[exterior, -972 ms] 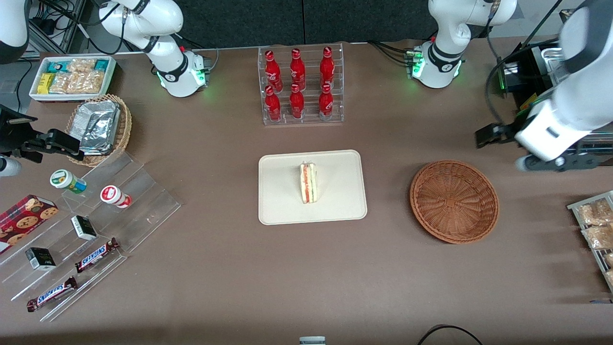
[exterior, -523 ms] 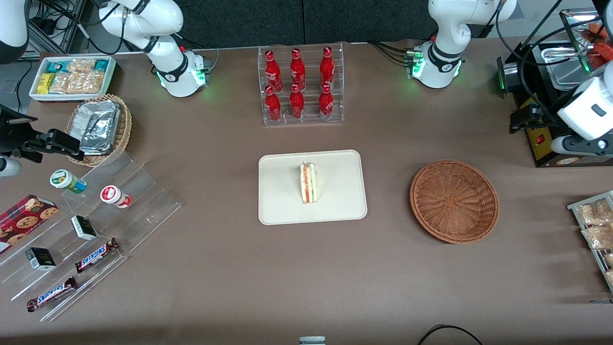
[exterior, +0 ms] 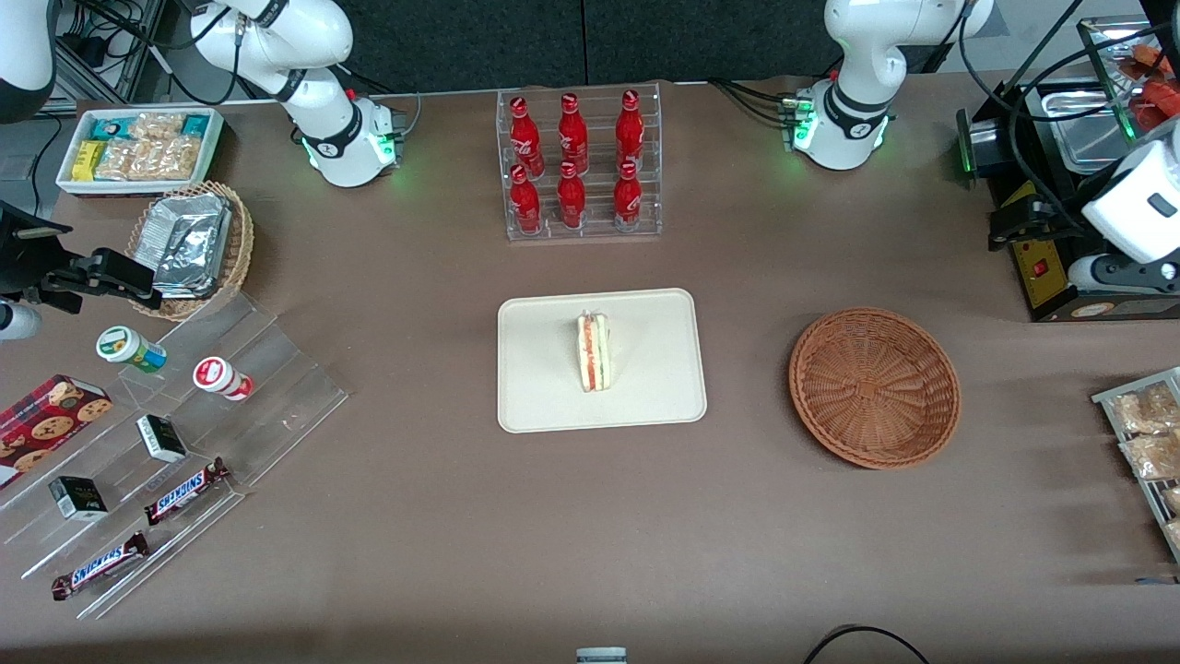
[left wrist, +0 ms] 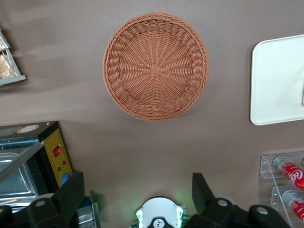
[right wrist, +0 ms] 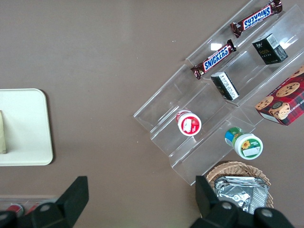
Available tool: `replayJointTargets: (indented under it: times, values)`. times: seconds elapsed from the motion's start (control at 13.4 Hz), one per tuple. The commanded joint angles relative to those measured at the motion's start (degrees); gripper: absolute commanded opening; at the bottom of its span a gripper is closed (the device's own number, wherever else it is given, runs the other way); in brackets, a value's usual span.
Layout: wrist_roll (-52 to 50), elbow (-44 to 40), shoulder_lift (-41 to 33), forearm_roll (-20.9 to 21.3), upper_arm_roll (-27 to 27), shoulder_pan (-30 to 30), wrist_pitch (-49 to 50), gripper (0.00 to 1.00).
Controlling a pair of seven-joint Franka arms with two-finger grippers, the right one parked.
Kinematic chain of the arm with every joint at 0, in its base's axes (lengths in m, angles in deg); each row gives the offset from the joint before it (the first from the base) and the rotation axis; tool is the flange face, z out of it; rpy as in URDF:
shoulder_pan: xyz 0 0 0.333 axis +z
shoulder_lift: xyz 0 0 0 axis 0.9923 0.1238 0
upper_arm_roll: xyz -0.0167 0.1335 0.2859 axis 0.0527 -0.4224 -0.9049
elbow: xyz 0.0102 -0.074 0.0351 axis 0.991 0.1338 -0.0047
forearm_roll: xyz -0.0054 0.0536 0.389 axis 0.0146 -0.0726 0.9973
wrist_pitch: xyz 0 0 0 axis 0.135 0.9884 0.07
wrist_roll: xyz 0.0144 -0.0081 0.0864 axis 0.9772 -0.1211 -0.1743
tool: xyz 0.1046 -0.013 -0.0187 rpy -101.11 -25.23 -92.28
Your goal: Place sandwich from basket to tray
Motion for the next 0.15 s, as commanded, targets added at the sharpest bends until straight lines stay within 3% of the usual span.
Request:
replayJointTargets:
  times: [0.0,0.07]
  values:
    - [-1.63,-0.79,-0.46,0.07,0.2,0.14,0.56,1.0]
    - [-1.8,-0.7,-0.46,0.15,0.29,0.23,0.64,1.0]
